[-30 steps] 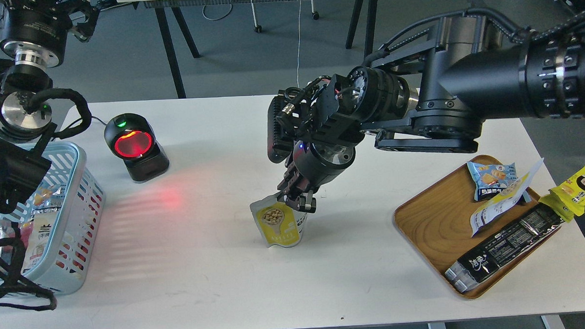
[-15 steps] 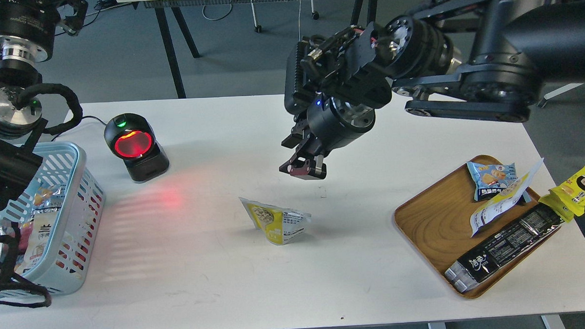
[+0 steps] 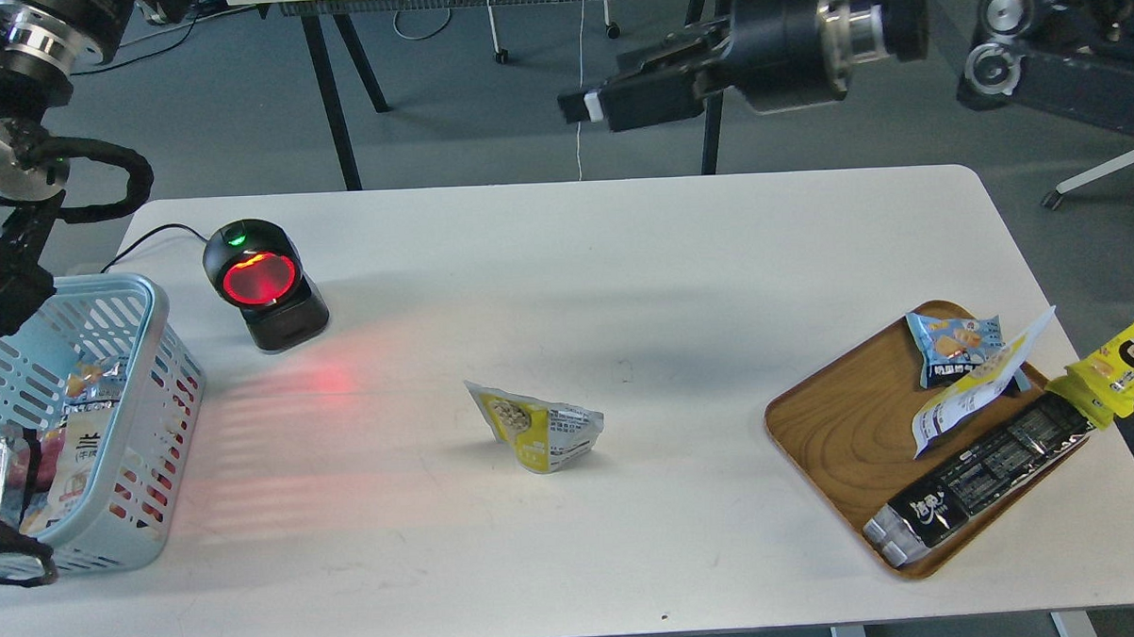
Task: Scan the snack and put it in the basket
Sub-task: 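Reach the left gripper over the yellow pouch on the table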
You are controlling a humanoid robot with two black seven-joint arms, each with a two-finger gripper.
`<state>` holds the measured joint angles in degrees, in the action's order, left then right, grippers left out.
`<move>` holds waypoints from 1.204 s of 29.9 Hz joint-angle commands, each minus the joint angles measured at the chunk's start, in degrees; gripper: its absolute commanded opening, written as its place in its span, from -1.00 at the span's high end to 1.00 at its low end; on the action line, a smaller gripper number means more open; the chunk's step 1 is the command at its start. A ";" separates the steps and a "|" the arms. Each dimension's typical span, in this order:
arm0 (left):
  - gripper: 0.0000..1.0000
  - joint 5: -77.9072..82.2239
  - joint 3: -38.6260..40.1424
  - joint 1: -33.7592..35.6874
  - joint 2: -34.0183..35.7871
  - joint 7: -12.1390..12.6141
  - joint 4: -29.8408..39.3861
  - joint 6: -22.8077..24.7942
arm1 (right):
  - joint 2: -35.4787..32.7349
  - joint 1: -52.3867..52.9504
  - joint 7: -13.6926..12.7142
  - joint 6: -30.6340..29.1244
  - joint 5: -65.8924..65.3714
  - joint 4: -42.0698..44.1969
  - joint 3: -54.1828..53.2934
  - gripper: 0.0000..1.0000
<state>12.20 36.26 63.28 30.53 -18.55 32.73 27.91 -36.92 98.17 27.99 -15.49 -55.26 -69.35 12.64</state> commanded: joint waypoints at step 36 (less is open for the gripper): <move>-0.82 112.80 -18.05 -0.70 8.25 -6.50 67.99 0.09 | -0.08 -39.46 0.01 -10.70 69.41 28.83 -28.72 -0.97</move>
<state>124.40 20.71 62.19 41.93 -24.22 100.66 27.99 -36.92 59.12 28.00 -26.12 14.06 -40.58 -15.88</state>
